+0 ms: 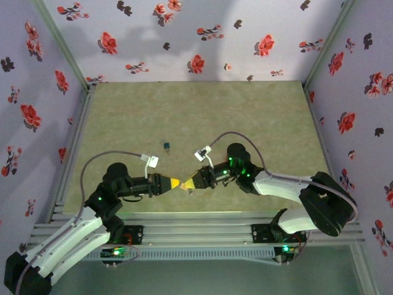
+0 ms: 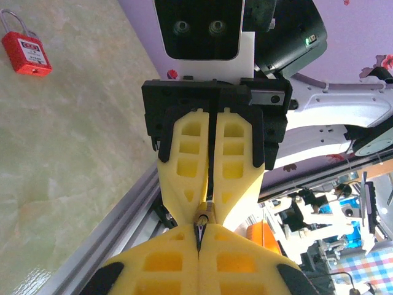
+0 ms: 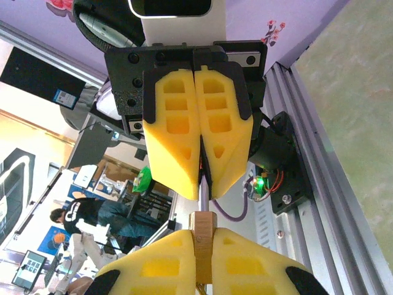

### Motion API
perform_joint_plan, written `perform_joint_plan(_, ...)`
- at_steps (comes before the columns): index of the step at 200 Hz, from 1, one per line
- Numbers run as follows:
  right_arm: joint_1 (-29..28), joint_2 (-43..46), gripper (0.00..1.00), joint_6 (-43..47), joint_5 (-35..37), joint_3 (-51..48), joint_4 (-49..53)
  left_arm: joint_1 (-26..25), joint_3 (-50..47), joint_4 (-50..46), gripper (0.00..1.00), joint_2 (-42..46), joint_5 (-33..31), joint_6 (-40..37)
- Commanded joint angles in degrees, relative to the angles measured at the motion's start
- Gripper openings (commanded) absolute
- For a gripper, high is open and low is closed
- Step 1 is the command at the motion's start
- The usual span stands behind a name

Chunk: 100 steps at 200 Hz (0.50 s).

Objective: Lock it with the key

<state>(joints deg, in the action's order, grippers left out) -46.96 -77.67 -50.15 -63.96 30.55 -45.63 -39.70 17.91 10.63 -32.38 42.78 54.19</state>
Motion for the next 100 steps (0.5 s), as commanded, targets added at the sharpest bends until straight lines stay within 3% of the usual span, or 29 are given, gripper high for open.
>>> perform_joint_plan(1, -0.15, 1.21, 0.0, 0.59, 2.22, 0.48, -4.21, -2.85, -1.91, 3.15, 0.0, -0.8, 0.07, 1.26)
perform_joint_plan(53, -0.15, 1.72, 0.0, 0.4, 2.51, 0.22, -4.47, -7.26, -1.92, 6.4, 0.0, -4.05, -2.47, 0.57)
perform_joint_plan(100, 0.09, 2.04, 0.0, 0.59, 2.66, 0.11, -4.2, -7.83, -1.48, 6.33, 0.0, -4.27, -3.74, -0.03)
